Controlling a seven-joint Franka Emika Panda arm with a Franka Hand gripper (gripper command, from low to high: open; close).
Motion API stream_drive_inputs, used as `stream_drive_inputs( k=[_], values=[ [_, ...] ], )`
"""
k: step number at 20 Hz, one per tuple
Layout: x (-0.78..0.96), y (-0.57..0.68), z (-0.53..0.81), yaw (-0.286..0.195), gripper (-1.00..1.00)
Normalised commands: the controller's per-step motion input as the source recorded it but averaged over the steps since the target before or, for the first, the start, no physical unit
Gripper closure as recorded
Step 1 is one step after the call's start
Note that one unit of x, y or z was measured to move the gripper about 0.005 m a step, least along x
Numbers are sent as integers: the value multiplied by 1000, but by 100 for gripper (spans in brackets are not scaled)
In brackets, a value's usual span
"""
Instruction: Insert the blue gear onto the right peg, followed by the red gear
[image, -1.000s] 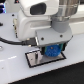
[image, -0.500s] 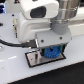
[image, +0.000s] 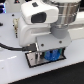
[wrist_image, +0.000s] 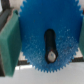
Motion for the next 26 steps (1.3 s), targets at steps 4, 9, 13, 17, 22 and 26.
stream_drive_inputs(
  k=[4, 9, 13, 17, 22, 26],
  values=[
    [-23, 99, 301, 0, -100],
    [-173, 93, 398, 0, -100],
    [-419, 141, 320, 0, -100],
    [-542, 258, 170, 0, -100],
    [-580, 370, 41, 0, -100],
    [-593, 458, 29, 0, -100]
  ],
)
